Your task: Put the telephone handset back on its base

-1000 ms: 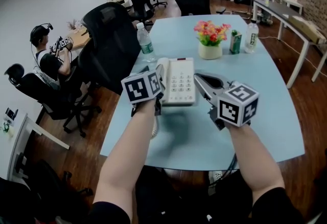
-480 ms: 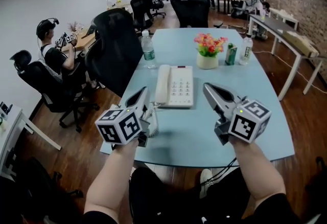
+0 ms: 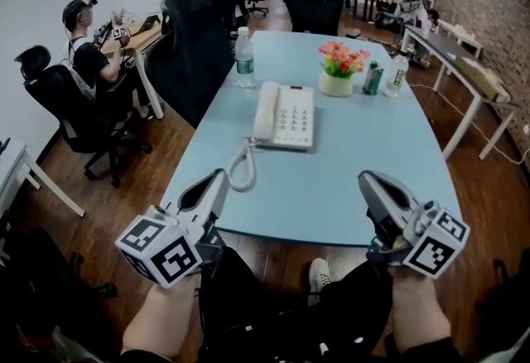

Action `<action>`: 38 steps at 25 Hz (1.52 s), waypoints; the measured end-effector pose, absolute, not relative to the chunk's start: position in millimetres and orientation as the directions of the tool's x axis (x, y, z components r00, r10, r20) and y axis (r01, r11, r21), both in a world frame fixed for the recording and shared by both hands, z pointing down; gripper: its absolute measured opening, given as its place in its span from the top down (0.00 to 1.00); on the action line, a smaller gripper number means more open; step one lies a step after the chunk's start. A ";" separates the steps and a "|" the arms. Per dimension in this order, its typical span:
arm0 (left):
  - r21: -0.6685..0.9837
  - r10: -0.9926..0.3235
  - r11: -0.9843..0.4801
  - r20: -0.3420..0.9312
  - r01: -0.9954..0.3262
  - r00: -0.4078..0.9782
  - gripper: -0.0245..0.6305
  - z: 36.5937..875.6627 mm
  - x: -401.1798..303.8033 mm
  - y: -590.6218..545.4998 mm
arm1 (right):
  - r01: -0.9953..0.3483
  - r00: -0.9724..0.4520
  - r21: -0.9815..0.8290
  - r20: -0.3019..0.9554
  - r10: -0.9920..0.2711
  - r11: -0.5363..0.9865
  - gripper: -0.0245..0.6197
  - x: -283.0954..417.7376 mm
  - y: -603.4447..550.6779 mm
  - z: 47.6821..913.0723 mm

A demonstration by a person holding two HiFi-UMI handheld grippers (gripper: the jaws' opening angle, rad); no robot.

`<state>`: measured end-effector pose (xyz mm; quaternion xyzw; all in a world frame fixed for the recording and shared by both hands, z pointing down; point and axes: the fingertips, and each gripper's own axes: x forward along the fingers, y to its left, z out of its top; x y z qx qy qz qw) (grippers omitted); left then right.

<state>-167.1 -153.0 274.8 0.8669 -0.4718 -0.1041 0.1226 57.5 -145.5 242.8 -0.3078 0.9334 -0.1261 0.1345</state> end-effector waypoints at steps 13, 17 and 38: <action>0.350 -0.887 -0.455 -0.097 -0.819 0.451 0.96 281.5 -189.9 -117.6 | -0.576 -0.787 -0.263 -0.074 -0.612 0.774 0.94 52.5 -128.9 282.9; 0.348 -0.881 -0.462 -0.076 -0.816 0.466 0.96 289.5 -183.8 -119.2 | -0.570 -0.802 -0.268 -0.027 -0.597 0.777 0.94 45.2 -130.8 301.9; 0.383 -0.852 -0.476 0.021 -0.792 0.522 0.96 332.2 -156.7 -126.7 | -0.600 -0.780 -0.281 -0.005 -0.626 0.749 0.94 54.7 -140.3 313.5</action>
